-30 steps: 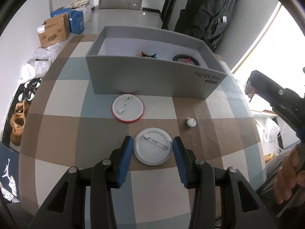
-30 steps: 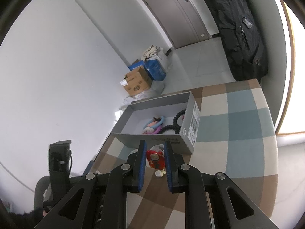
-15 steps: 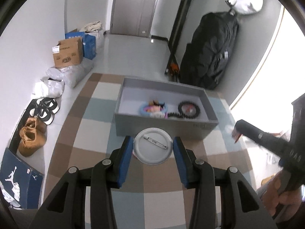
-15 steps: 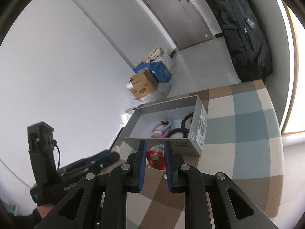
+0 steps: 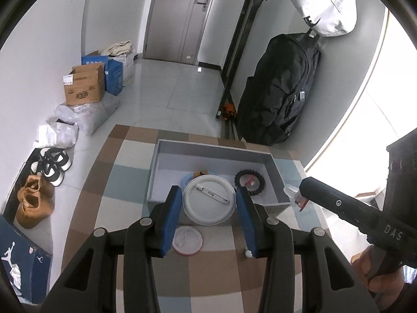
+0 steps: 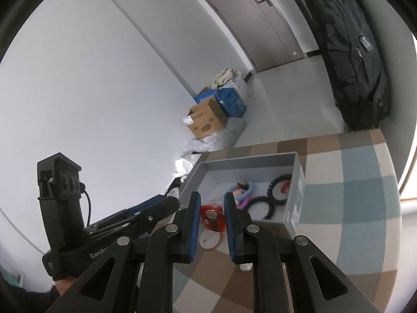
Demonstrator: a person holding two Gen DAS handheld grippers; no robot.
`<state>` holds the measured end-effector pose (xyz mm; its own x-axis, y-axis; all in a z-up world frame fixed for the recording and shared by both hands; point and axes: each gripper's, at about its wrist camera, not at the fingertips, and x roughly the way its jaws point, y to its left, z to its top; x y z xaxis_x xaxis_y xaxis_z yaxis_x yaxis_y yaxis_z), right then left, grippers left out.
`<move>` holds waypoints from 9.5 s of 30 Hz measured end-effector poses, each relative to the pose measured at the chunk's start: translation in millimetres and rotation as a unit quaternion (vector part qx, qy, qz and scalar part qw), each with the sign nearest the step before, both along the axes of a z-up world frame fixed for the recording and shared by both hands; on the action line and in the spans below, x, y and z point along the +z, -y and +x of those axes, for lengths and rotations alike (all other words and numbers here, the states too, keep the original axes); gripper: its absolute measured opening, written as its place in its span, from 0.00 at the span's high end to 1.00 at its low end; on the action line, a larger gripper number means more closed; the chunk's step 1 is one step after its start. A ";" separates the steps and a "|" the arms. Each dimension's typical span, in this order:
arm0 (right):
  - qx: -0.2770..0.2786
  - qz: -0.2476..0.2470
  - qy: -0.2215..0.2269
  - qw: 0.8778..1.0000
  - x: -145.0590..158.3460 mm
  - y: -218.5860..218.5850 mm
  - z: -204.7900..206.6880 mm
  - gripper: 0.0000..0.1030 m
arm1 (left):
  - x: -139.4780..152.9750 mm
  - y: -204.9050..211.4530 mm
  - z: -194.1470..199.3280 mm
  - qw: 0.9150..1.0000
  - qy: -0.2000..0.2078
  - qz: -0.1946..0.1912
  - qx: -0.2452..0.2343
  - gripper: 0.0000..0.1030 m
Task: Organize jewelry
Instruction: 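Carry the white badge and red item into the grey box and open both grippers, then withdraw both grippers from the box toward the red-rimmed badge, then lower the left gripper onto the red-rimmed white badge and close it, then grasp the tiny white charm with the right gripper while the left holds the badge, then carry the badge and charm into the grey box and open both grippers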
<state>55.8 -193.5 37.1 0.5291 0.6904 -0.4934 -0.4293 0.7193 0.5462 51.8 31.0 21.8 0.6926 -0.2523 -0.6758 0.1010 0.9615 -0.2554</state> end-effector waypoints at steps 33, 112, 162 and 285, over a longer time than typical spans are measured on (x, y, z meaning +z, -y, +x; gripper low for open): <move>-0.017 0.039 -0.063 0.997 -29.8 2.9 69.2 0.83 | -24.2 -2.0 60.7 0.997 -0.057 -0.043 -0.022 0.64; -0.043 -0.131 -0.003 0.990 -18.6 2.3 -21.2 0.00 | -64.5 -7.1 4.9 0.992 -0.108 0.060 0.022 0.18; -0.054 -0.154 -0.006 0.987 -20.5 11.9 -32.5 0.00 | -68.2 -3.2 7.4 0.992 -0.113 0.053 0.012 0.87; -0.072 -0.036 -0.051 0.995 -5.9 3.6 54.6 0.37 | -10.4 -8.1 68.2 0.992 -0.073 -0.106 0.000 0.44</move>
<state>110.4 -197.1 31.2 0.5648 0.5722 -0.5946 -0.2647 0.8081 0.5262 120.1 39.1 11.4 0.5917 -0.3988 -0.7006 0.0479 0.8849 -0.4632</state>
